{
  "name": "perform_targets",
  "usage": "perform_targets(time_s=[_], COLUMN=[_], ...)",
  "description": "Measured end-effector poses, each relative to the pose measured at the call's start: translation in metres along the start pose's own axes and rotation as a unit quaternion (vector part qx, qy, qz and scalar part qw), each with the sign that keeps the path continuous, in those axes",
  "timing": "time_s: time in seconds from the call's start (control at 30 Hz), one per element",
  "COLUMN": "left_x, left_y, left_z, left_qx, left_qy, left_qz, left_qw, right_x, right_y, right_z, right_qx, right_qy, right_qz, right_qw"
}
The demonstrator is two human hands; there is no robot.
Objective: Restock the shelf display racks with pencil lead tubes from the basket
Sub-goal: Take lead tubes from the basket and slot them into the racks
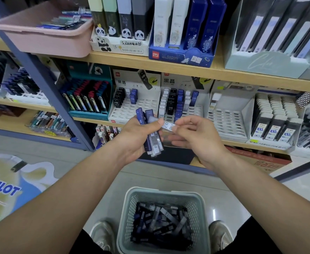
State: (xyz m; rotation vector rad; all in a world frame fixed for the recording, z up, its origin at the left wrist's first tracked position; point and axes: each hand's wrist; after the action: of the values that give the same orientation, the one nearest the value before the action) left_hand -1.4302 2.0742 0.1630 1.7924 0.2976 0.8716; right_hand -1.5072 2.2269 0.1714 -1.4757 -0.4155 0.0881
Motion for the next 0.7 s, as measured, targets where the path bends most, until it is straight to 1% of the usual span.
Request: perform_targets(time_s=[0.17,0.27,0.37,0.47,0.57,0.7], left_x=[-0.008,-0.011,-0.012,-0.011,-0.011,-0.013], left_y=[-0.004,-0.006,-0.006,0.000,0.007,0.016], left_z=[0.008,0.014,0.025,0.043,0.068,0.103], left_qx=[-0.050,-0.074,-0.116,-0.153,-0.190,-0.173], left_qy=[0.008,0.026,0.029,0.041,0.052,0.076], left_qz=[-0.019,-0.034,-0.077,-0.106,-0.127,-0.144], left_qw=[0.999,0.996,0.990,0.982,0.972,0.971], right_x=[-0.014,-0.023,-0.033,-0.050,-0.074,-0.108], right_y=[-0.001,-0.003,-0.008,-0.010,-0.007,-0.002], right_z=[0.012,0.016,0.010,-0.010,-0.045,-0.101], right_qx=[-0.026,0.019,0.077,0.123,0.197,0.251], right_qy=[0.051,0.064,0.061,0.049,0.030,0.028], right_qz=[0.051,0.100,0.152,0.189,0.259,0.313], right_qw=[0.997,0.993,0.983,0.973,0.945,0.915])
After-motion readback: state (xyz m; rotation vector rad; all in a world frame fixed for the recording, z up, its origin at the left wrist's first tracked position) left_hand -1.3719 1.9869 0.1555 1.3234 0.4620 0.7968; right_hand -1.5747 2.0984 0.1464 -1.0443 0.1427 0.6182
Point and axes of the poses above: each hand's wrist, its own x-axis away from the middle knuckle, its own z-axis out of the back of the hand, y = z × x, and after that the axes turned 15 degrees about y, right-handed
